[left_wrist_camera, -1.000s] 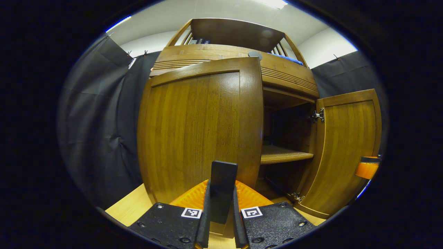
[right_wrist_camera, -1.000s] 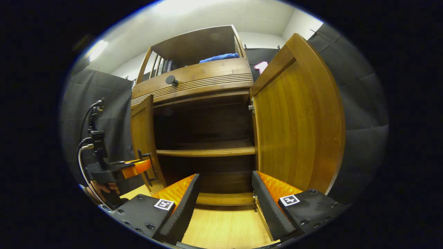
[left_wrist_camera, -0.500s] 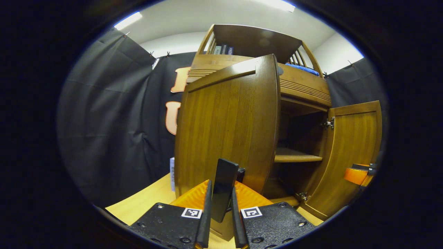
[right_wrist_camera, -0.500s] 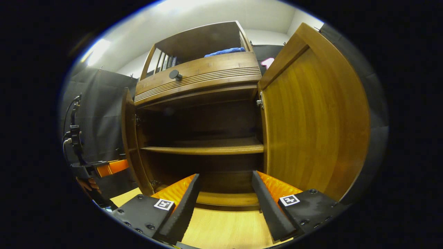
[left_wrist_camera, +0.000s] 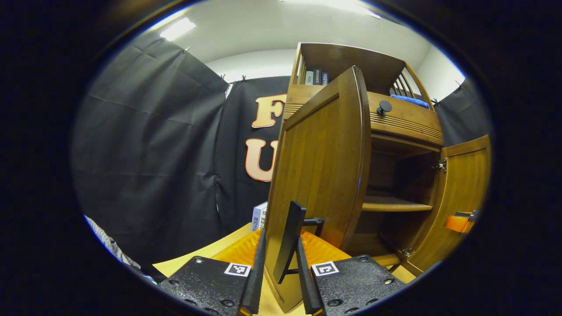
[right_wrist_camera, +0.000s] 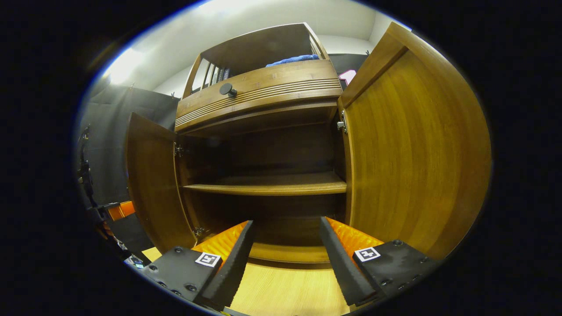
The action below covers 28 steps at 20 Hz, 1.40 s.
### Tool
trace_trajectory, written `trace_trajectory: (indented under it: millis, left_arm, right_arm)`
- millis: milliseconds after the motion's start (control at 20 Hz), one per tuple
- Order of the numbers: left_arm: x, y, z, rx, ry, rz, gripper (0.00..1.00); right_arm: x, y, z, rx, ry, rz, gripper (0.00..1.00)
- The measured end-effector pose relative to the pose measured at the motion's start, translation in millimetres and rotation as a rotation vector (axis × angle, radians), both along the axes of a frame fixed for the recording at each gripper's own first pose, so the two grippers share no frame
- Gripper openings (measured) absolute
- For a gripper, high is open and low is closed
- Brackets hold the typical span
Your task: Open the right door of the double-door shoe cabinet with the right hand, and open the left door with the left hand.
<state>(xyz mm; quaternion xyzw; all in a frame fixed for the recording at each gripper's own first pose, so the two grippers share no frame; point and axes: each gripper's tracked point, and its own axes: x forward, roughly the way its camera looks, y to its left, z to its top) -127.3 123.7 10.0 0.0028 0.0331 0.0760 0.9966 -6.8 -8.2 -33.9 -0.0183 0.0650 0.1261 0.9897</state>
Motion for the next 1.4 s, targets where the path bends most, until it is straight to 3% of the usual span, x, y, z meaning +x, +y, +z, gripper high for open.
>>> trace_trajectory:
  millis: [200, 400, 450, 500, 550, 600, 650, 700, 750, 800, 1000, 1100, 1300, 1350, 1400]
  left_arm:
    - [0.2, 4.7, 2.6, 0.008, -0.01, 0.02, 0.32]
    - [-1.5, 1.7, 2.2, 0.006, -0.006, -0.027, 0.18]
    - [-1.5, 1.7, 2.0, 0.006, -0.005, -0.04, 0.24]
    - [-1.9, -0.6, 2.3, -0.002, -0.006, -0.058, 0.25]
    - [-1.0, -2.1, 1.9, -0.011, -0.002, -0.079, 0.19]
    - [-2.7, -4.4, 1.1, -0.019, 0.0, -0.092, 0.19]
    - [-1.9, -7.8, 0.1, -0.027, 0.007, -0.11, 0.31]
    - [-3.4, -10.6, 0.2, -0.034, 0.011, -0.131, 0.19]
    - [-2.9, -12.9, -0.2, -0.034, 0.014, -0.158, 0.31]
    - [-3.8, -12.1, -0.3, -0.032, 0.017, -0.177, 0.19]
    - [-5.5, -19.6, -2.2, -0.062, 0.029, -0.24, 0.27]
    - [-5.8, -19.9, -1.5, -0.054, 0.025, -0.253, 0.34]
    - [-8.5, -18.6, -1.4, -0.036, 0.028, -0.255, 0.34]
    - [-8.4, -16.3, -1.6, -0.029, 0.031, -0.251, 0.34]
    - [-9.8, -13.2, -1.1, -0.023, 0.034, -0.245, 0.31]
  right_arm:
    - [1.0, 1.7, -3.1, -0.001, 0.011, 0.012, 0.84]
    - [3.3, 4.4, -4.3, 0.001, 0.017, 0.015, 0.84]
    - [2.7, 4.5, -4.0, 0.001, 0.017, 0.015, 0.84]
    - [2.6, 4.7, -4.6, -0.003, 0.016, 0.015, 0.84]
    - [1.7, 5.4, -5.0, -0.008, 0.017, 0.015, 0.84]
    - [1.5, 5.8, -5.3, -0.012, 0.019, 0.017, 0.95]
    - [1.9, 5.6, -5.4, -0.017, 0.02, 0.016, 0.84]
    - [1.7, 5.1, -5.3, -0.02, 0.02, 0.014, 0.84]
    - [0.9, 4.7, -5.1, -0.021, 0.019, 0.012, 0.84]
    - [0.7, 4.1, -3.9, -0.019, 0.017, 0.009, 0.84]
    - [-1.4, 1.6, -1.1, -0.008, 0.011, 0.0, 0.84]
    - [-2.3, -0.2, -0.3, -0.007, 0.006, -0.009, 0.84]
    - [-4.0, 0.6, -1.7, -0.007, 0.009, -0.012, 0.84]
    - [-4.4, 1.0, -1.0, -0.008, 0.008, -0.01, 0.95]
    - [-4.4, 2.0, -1.3, -0.01, 0.008, -0.006, 0.95]
